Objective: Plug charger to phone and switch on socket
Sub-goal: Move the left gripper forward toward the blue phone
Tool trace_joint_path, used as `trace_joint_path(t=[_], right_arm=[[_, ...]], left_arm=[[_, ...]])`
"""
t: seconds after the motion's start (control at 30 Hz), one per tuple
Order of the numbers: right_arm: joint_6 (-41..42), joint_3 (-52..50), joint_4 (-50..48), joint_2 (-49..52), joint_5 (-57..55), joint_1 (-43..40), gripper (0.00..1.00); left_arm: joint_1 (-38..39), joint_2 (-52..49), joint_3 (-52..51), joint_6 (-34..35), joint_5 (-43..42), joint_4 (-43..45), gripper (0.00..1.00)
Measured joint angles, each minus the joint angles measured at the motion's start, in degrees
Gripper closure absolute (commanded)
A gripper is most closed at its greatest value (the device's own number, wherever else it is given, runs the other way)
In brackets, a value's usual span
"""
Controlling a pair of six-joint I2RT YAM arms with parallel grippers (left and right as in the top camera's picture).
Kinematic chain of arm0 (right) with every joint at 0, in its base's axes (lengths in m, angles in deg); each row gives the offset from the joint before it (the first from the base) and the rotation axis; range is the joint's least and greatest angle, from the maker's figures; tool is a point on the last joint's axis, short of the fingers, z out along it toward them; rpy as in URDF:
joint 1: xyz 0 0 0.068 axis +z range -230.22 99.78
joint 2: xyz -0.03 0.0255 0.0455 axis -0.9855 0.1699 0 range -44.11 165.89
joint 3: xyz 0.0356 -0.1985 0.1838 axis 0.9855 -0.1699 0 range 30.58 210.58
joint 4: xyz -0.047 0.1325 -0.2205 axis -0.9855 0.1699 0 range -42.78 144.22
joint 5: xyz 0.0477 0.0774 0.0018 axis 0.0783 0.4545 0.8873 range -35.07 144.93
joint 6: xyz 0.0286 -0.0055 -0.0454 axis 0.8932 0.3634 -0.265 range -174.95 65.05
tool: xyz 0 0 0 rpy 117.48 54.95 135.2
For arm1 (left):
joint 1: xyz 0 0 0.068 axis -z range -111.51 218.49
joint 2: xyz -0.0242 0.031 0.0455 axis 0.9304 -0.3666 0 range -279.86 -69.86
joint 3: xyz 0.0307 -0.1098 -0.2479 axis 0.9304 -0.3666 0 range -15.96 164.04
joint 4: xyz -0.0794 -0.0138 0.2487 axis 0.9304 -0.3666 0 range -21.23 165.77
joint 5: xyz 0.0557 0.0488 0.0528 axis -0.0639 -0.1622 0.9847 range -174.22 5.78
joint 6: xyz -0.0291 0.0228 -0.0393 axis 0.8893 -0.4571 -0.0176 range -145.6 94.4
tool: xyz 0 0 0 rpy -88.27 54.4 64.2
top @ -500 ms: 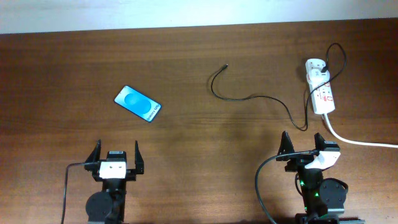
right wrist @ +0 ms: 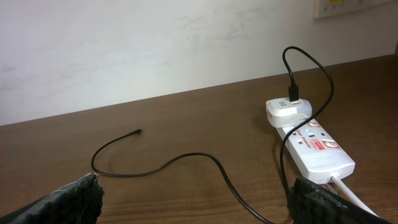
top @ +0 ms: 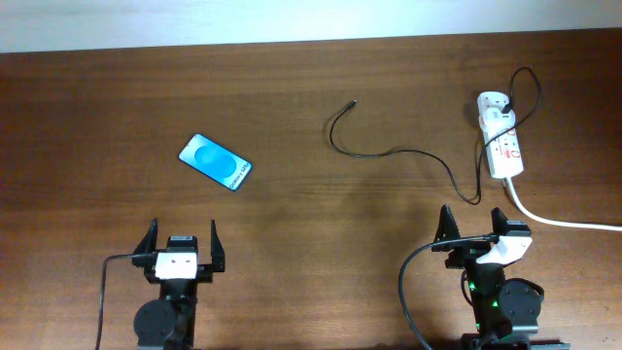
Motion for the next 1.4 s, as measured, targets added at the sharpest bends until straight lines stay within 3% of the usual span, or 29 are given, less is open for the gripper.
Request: trace_joint_path(t=[1.23, 1.4], right_arm=[[0.0, 0.0, 0.0, 0.0, 0.0, 0.0, 0.01], [0.0, 0.0, 0.0, 0.0, 0.0, 0.0, 0.02]], left_arm=[[0.0, 0.0, 0.0, 1.4, -1.1, 1.2, 0.01], [0.0, -4.4, 7.1, 4.9, -1.5, -10.2, 0.01]])
